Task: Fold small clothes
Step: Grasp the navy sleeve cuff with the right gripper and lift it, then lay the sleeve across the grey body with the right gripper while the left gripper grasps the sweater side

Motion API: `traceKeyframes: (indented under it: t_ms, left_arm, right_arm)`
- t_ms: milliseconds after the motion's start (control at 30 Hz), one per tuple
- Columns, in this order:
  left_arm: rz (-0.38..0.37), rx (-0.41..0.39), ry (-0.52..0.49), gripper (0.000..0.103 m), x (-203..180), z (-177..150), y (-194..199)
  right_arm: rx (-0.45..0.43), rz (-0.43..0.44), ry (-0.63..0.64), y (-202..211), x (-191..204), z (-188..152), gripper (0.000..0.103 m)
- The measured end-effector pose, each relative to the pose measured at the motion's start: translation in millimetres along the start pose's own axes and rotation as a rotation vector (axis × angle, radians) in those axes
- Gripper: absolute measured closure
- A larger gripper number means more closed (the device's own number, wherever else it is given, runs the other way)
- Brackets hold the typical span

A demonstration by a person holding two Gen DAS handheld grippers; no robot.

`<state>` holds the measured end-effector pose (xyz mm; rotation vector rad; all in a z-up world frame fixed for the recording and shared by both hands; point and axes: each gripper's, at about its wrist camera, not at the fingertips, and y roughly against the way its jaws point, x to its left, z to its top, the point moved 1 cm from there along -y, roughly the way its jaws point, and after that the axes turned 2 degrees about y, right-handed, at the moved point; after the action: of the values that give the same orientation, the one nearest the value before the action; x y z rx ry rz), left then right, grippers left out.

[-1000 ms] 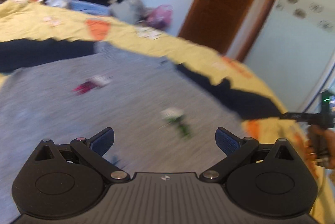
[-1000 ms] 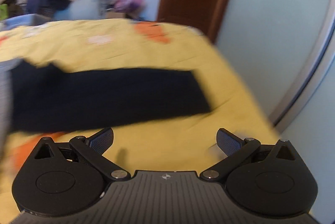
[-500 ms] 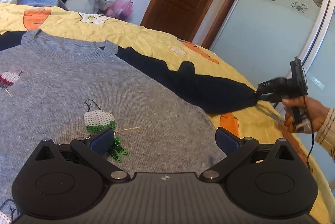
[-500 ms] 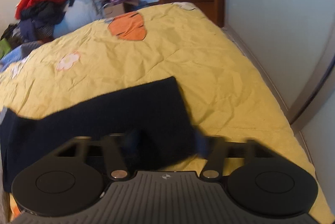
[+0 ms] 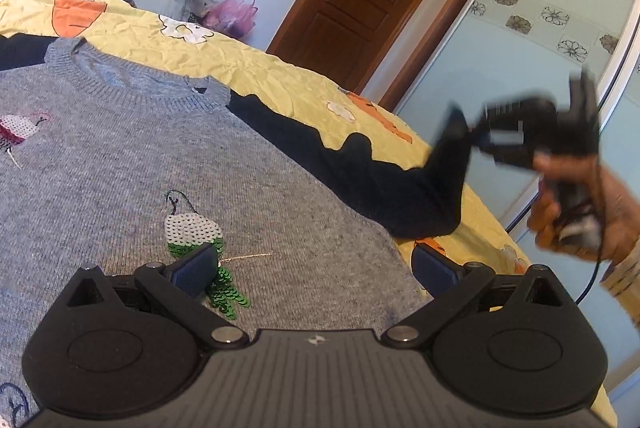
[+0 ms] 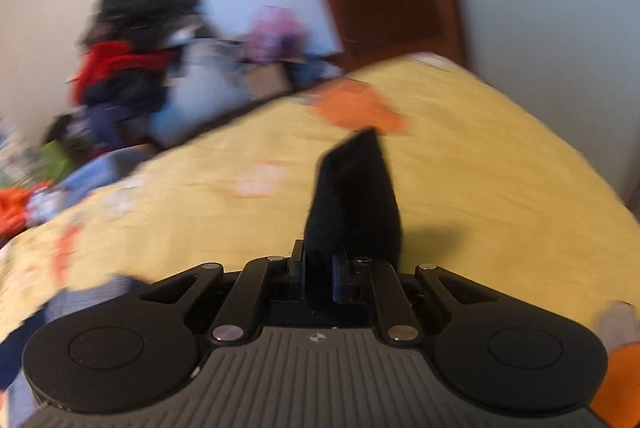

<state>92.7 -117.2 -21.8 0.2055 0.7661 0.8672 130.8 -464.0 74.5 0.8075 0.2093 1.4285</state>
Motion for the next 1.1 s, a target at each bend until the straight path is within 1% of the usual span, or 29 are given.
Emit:
traceKeyframes:
  t_ms: [100, 200, 267, 300, 333, 433, 500, 533, 600, 633, 667, 700, 733, 767, 800, 833, 867, 900, 933, 967, 1000, 1067, 1100]
  left_arm:
    - [0.002, 0.0, -0.005, 0.0, -1, 0, 0]
    - [0.001, 0.0, -0.005, 0.0, -1, -1, 0]
    - [0.0, 0.001, -0.006, 0.0, -1, -1, 1]
    - [0.004, 0.007, -0.012, 0.0, -2, -1, 2]
    - [0.011, 0.017, -0.017, 0.0, -2, -1, 5]
    - [0.077, 0.059, -0.023, 0.0, 0, -1, 23]
    - [0.118, 0.07, -0.01, 0.0, 6, 0, 41]
    - [0.127, 0.072, 0.001, 0.0, 12, 1, 50]
    - [0.134, 0.066, 0.049, 0.0, 27, 7, 67]
    - [0.124, 0.06, 0.096, 0.0, 37, 12, 75]
    - [0.091, 0.053, 0.164, 0.0, 48, 17, 81]
    - [0.036, 0.04, 0.249, 0.0, 62, 24, 85]
    - [-0.008, 0.017, 0.333, 0.0, 75, 30, 88]
    - [-0.04, -0.004, 0.407, 0.0, 88, 35, 90]
    - [-0.064, -0.016, 0.472, 0.0, 99, 42, 88]
    - [-0.087, -0.021, 0.518, 0.0, 108, 51, 83]
    - [-0.105, -0.016, 0.548, 0.0, 115, 60, 76]
    - [-0.117, 0.0, 0.583, 0.0, 123, 68, 67]
    - [-0.13, 0.02, 0.61, 0.0, 129, 78, 57]
    - [-0.164, 0.04, 0.626, 0.0, 134, 87, 46]
    - [-0.189, 0.079, 0.639, 0.0, 137, 95, 32]
    - [-0.179, 0.17, 0.694, 0.0, 146, 105, 7]
    - [-0.183, 0.208, 0.708, 0.0, 147, 109, -5]
  right_arm:
    - [0.03, 0.094, 0.071, -2, 59, 1, 0.087]
    - [0.081, 0.18, 0.128, -11, 112, -5, 0.087]
    - [0.131, 0.237, 0.156, -21, 144, -13, 0.087]
    - [0.155, 0.25, 0.178, -26, 159, -18, 0.087]
    - [0.182, 0.26, 0.194, -30, 173, -23, 0.087]
    - [0.252, 0.262, 0.241, -46, 202, -43, 0.087]
    - [0.303, 0.24, 0.248, -64, 207, -56, 0.087]
    - [0.324, 0.224, 0.265, -72, 209, -64, 0.086]
    - [0.378, 0.228, 0.25, -86, 211, -80, 0.084]
    - [0.384, 0.226, 0.257, -89, 212, -87, 0.069]
    - [0.394, 0.232, 0.261, -90, 212, -93, 0.046]
    - [0.393, 0.277, 0.254, -88, 210, -97, 0.037]
    - [0.382, 0.319, 0.232, -82, 207, -97, 0.02]
    - [0.363, 0.334, 0.206, -73, 202, -96, 0.01]
    - [0.332, 0.319, 0.201, -61, 198, -94, 0.006]
    - [0.294, 0.281, 0.229, -49, 195, -93, 0.0]
    - [0.249, 0.24, 0.275, -36, 192, -93, 0.0]
    - [0.227, 0.2, 0.315, -25, 188, -95, 0.0]
    - [0.223, 0.162, 0.346, -17, 183, -98, 0.0]
    - [0.225, 0.141, 0.371, -9, 177, -102, 0.0]
    - [0.228, 0.14, 0.388, -3, 170, -106, 0.0]
    - [0.222, 0.142, 0.393, 6, 155, -114, 0.0]
    - [0.215, 0.131, 0.389, 6, 151, -116, 0.0]
